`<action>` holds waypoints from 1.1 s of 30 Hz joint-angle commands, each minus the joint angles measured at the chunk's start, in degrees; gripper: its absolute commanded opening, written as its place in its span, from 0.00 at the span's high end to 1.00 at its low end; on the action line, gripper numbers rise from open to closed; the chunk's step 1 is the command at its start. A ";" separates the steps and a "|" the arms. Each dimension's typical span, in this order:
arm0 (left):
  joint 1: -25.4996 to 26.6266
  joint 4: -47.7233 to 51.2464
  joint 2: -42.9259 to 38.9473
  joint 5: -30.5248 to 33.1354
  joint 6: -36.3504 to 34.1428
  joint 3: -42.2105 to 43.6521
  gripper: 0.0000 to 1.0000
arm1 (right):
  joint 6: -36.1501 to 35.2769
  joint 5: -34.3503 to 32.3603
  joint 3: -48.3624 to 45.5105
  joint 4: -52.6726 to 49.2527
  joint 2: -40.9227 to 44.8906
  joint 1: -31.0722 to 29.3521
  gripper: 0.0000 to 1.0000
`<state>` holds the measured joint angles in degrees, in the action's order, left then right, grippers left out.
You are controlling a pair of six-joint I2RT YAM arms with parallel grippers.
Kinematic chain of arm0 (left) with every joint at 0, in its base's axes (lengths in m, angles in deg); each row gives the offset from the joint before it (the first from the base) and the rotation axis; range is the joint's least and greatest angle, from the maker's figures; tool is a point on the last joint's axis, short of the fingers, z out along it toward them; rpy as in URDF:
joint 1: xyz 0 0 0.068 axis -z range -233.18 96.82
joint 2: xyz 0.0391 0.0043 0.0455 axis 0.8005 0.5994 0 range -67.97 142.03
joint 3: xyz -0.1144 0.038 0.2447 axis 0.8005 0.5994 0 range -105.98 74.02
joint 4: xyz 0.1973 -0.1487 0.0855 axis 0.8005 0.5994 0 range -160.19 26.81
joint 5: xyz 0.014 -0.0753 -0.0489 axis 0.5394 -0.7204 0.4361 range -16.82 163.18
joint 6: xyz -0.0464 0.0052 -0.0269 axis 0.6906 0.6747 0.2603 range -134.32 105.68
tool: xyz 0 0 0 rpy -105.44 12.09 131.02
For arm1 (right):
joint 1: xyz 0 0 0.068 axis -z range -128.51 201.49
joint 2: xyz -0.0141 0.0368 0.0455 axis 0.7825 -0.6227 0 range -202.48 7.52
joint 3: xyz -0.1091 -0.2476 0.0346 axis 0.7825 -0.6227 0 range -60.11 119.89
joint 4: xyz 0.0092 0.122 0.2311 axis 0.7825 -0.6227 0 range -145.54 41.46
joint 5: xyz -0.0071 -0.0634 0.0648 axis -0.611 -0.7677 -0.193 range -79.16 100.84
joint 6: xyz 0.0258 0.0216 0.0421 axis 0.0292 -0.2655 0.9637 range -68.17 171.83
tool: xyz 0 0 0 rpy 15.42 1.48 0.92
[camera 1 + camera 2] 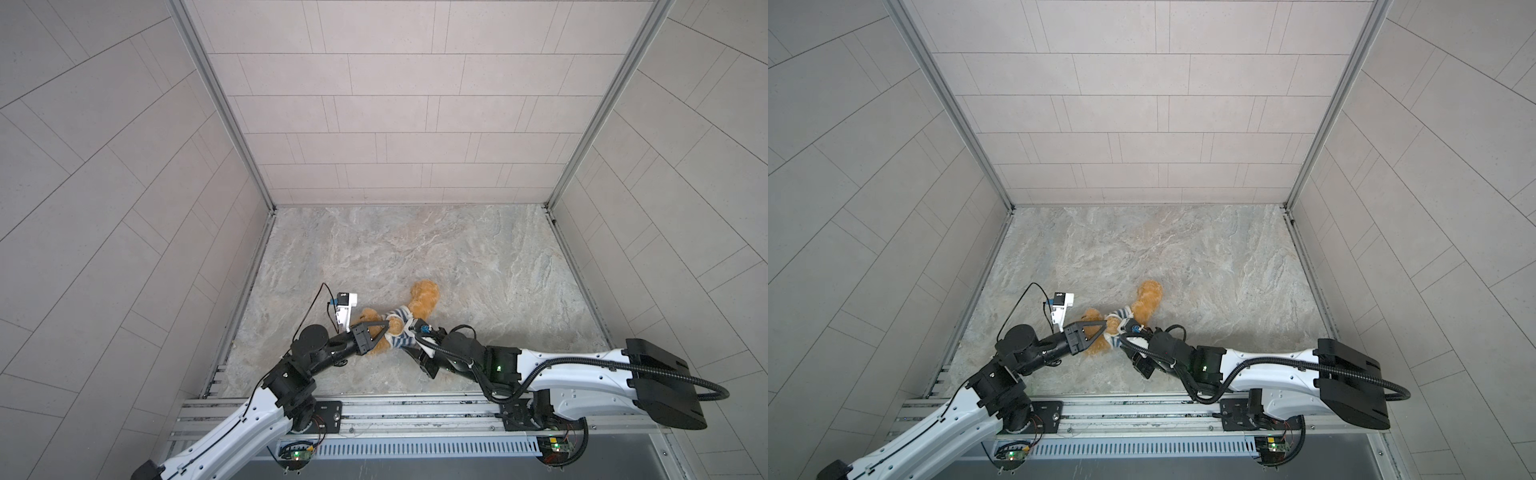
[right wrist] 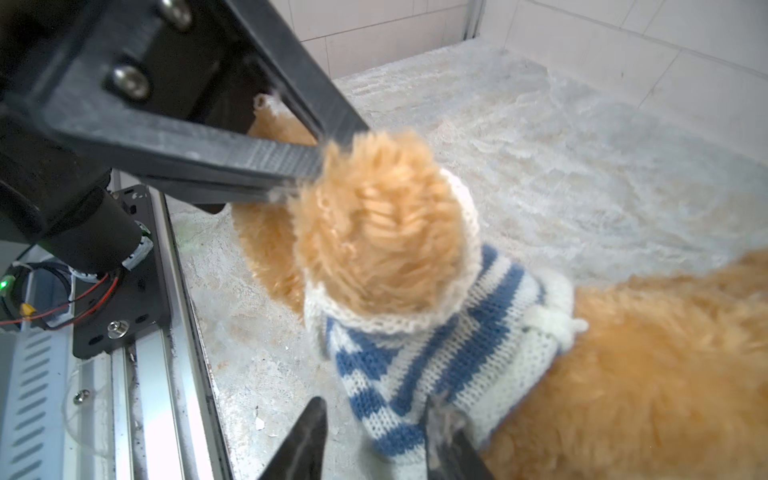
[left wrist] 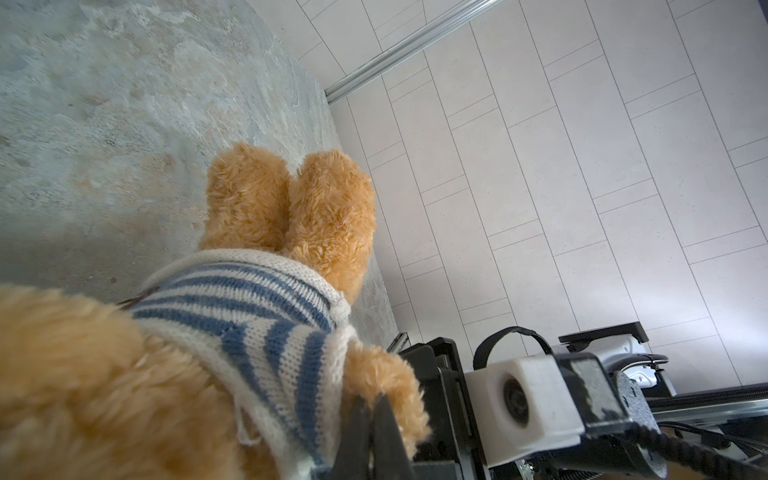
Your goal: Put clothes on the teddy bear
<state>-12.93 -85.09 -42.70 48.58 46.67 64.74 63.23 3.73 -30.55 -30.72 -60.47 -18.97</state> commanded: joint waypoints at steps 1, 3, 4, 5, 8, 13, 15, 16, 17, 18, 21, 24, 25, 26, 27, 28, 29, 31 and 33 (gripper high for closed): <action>-0.17 -4.50 -0.71 -0.49 -0.32 0.25 1.00 | -1.51 -1.24 3.13 2.52 0.49 0.14 0.55; -0.18 -4.13 -0.76 -0.62 -0.67 0.17 1.00 | -2.08 -1.26 4.40 3.04 -0.66 0.36 0.58; -0.22 -4.00 -0.63 -0.70 -0.78 0.14 1.00 | -2.29 -1.20 4.85 3.33 -1.27 0.40 0.61; -0.17 -4.00 -0.51 -0.75 -0.78 0.13 1.00 | -2.42 -1.05 5.27 3.69 -1.92 0.49 0.65; -0.17 -4.85 -0.40 -0.89 -0.28 0.29 1.00 | -2.77 -0.88 7.27 2.40 -4.54 0.79 0.78; -0.17 -5.19 -1.15 -0.95 -0.08 -0.02 1.00 | -2.27 -1.45 6.27 2.94 -7.48 1.14 0.86; -0.18 -5.66 -1.32 -1.06 0.18 0.06 1.00 | -1.54 -1.25 3.58 3.79 -8.58 1.61 0.86; -0.20 -5.67 -1.39 -1.04 0.28 0.07 1.00 | -1.26 -1.19 2.70 4.61 -8.98 1.86 0.86; -0.17 -5.76 -1.45 -1.06 0.48 0.05 1.00 | -1.03 -1.10 2.08 5.16 -9.36 2.05 0.87; -0.19 -5.76 -1.51 -0.98 0.50 0.14 1.00 | -0.89 -0.81 1.42 5.66 -9.61 2.35 0.90; -0.17 -5.58 -1.46 -0.74 0.74 0.27 1.00 | -0.77 -0.76 0.27 6.50 -9.78 2.77 0.93; -0.20 -6.02 -1.16 -0.62 0.95 0.28 1.00 | -0.78 -0.75 -0.52 6.87 -9.39 3.21 0.91; -0.17 -6.02 -1.15 -0.61 0.98 0.32 1.00 | -0.77 -0.81 -0.73 6.87 -8.99 3.22 0.91; -0.17 -6.02 -1.24 -0.62 0.98 0.36 1.00 | -0.76 -0.74 -0.83 6.60 -8.62 3.22 0.91; -0.17 -5.81 -1.41 -0.62 1.06 0.32 1.00 | -0.78 -0.56 -0.91 6.27 -7.83 3.22 0.90; -0.22 -5.55 -1.59 -0.55 0.97 0.32 1.00 | -0.79 -0.38 -1.08 5.94 -6.88 3.22 0.89; -0.22 -5.29 -1.70 -0.54 0.84 0.36 1.00 | -0.68 -0.24 -1.16 5.52 -6.00 3.22 0.88; -0.17 -4.02 -1.88 -0.35 0.12 0.15 1.00 | -0.23 0.84 -1.17 4.38 -2.99 3.22 0.82; -0.22 -2.03 -1.87 -0.12 -1.38 -0.15 1.00 | 0.35 1.09 -1.42 3.69 -0.16 3.22 0.77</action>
<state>-13.25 -85.28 -43.59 49.02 47.40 65.37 62.83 4.52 -31.57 -26.24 -64.73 -15.95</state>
